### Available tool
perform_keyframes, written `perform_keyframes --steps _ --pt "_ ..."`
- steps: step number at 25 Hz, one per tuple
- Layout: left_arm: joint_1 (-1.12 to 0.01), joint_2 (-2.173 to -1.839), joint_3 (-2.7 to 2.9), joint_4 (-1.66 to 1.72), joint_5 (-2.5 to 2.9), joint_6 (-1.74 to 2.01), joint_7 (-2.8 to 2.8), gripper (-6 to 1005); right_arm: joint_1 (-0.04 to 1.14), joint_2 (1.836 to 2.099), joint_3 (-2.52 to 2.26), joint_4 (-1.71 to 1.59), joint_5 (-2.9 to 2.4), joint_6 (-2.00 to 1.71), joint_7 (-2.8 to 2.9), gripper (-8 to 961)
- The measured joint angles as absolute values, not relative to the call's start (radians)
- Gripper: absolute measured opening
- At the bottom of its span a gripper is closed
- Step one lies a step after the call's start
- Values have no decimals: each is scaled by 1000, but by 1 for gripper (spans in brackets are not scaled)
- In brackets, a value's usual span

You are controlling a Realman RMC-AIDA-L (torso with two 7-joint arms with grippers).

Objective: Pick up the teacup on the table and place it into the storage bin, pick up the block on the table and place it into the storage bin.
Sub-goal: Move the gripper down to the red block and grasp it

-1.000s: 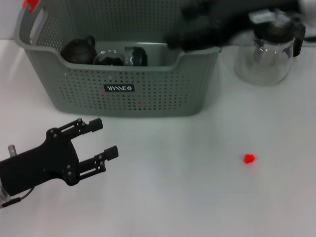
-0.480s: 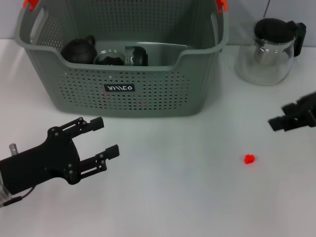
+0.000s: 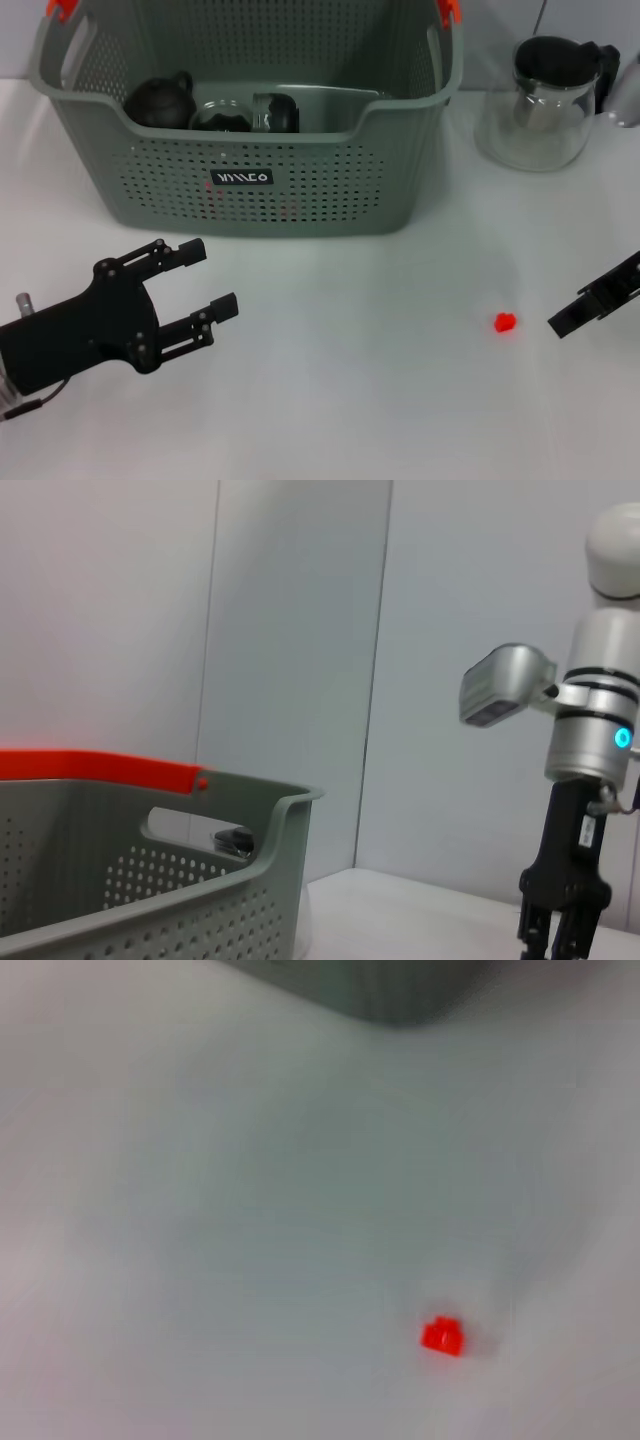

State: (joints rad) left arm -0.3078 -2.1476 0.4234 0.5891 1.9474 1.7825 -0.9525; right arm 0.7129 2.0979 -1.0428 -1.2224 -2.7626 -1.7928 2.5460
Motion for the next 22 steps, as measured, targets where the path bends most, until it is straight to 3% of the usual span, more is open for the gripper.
perform_keyframes --steps 22 --pt "-306 -2149 423 589 1947 1775 -943 732 843 2100 -1243 -902 -2768 -1511 2769 440"
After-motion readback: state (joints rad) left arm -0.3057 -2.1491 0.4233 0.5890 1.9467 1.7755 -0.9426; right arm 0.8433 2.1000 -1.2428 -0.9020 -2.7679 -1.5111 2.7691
